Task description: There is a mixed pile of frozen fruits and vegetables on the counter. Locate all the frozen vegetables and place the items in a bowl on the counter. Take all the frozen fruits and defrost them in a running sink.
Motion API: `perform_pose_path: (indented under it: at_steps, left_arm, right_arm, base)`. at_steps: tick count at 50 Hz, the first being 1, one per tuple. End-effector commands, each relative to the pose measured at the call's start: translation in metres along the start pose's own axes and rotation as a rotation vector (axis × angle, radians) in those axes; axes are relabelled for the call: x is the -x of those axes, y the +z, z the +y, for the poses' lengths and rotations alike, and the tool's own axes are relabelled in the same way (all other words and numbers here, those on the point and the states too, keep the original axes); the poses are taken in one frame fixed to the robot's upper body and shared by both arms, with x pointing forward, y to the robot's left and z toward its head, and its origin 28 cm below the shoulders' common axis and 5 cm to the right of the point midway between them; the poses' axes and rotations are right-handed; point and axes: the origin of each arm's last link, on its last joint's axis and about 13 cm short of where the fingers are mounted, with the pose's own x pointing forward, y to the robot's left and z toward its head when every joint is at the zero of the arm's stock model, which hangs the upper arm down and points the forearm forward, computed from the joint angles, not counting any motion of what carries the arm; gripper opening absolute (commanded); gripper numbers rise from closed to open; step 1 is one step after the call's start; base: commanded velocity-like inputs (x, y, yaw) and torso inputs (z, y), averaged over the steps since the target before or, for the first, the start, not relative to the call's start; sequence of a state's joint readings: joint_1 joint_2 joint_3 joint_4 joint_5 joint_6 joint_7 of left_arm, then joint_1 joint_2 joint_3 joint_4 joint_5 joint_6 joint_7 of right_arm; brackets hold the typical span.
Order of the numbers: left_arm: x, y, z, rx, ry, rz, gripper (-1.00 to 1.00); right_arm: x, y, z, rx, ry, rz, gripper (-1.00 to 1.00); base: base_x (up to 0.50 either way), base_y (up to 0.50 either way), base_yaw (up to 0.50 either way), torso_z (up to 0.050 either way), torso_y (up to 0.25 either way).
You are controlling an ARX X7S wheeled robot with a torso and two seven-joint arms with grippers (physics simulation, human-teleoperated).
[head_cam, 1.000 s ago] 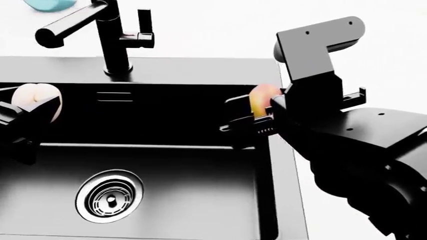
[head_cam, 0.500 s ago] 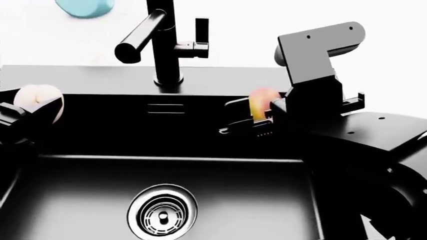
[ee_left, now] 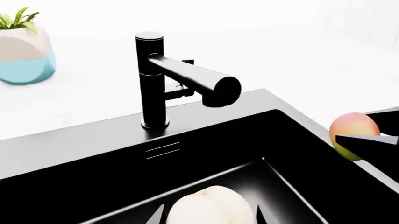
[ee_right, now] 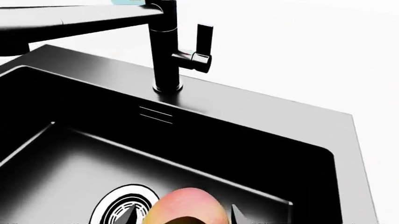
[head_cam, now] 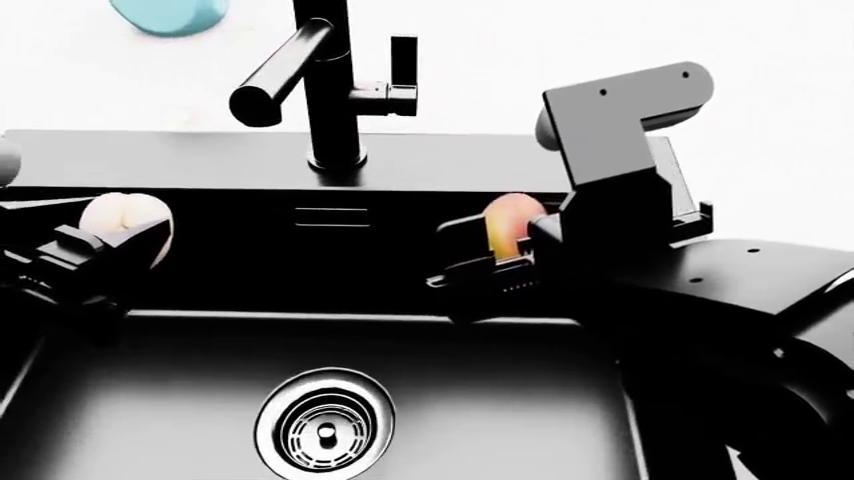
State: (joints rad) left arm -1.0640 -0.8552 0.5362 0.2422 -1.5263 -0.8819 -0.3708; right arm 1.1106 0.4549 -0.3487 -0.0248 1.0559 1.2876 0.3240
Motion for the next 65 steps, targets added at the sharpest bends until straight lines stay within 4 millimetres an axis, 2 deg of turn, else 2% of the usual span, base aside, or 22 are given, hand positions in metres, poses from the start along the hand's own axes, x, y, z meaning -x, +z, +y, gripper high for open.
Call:
perform_pose_path:
  at_steps: [1,5,11,15,27,44,56,61,62,65]
  left_arm:
    - [-0.016,-0.013,-0.003,0.015,-0.051,0.034,-1.0]
    - [-0.018,-0.019,-0.002,0.011,-0.039,0.052,-1.0]
    - [-0.018,-0.039,0.0,0.004,-0.025,0.125,-1.0]
    - [-0.019,-0.041,0.0,-0.005,-0.035,0.146,-1.0]
    - [-0.029,-0.065,0.003,0.011,-0.038,0.238,-1.0]
    - [-0.04,-0.08,0.013,0.037,0.001,0.291,-1.0]
    - [-0.042,-0.084,0.014,0.02,0.023,0.313,-1.0]
    - [-0.04,-0.079,0.011,0.018,0.019,0.292,-1.0]
    - [-0.039,-0.076,0.011,0.015,0.019,0.286,1.0]
    - [-0.037,-0.073,0.01,0.011,0.013,0.275,1.0]
  right_arm:
    - [0.003,0.001,0.002,0.002,0.014,-0.006,-1.0]
    - [0.004,0.004,0.001,0.004,0.013,-0.008,-1.0]
    - [0.005,0.002,0.001,0.006,0.014,-0.003,-1.0]
    - [0.005,0.001,0.001,0.004,0.01,-0.001,-1.0]
    - [0.005,-0.002,0.001,-0.003,0.009,0.006,-1.0]
    - [0.003,-0.009,0.002,-0.008,0.024,0.03,-1.0]
    - [0.002,-0.013,0.002,-0.011,0.028,0.04,-1.0]
    - [0.002,-0.012,0.002,-0.008,0.028,0.036,-1.0]
    - [0.002,-0.012,0.002,-0.007,0.027,0.037,-1.0]
    - [0.002,-0.013,0.003,-0.005,0.029,0.042,-1.0]
  base:
    - [0.0,0.0,0.0,0.0,0.0]
    - [0.0,0.0,0.0,0.0,0.0]
    - [0.0,0.0,0.0,0.0,0.0]
    - [0.0,0.0,0.0,0.0,0.003]
    - [0.0,0.0,0.0,0.0,0.0]
    - [0.0,0.0,0.0,0.0,0.001]
    - [0.0,0.0,0.0,0.001,0.0]
    - [0.0,0.0,0.0,0.0,0.0]
    - [0.0,0.0,0.0,0.0,0.0]
    - [0.0,0.0,0.0,0.0,0.0]
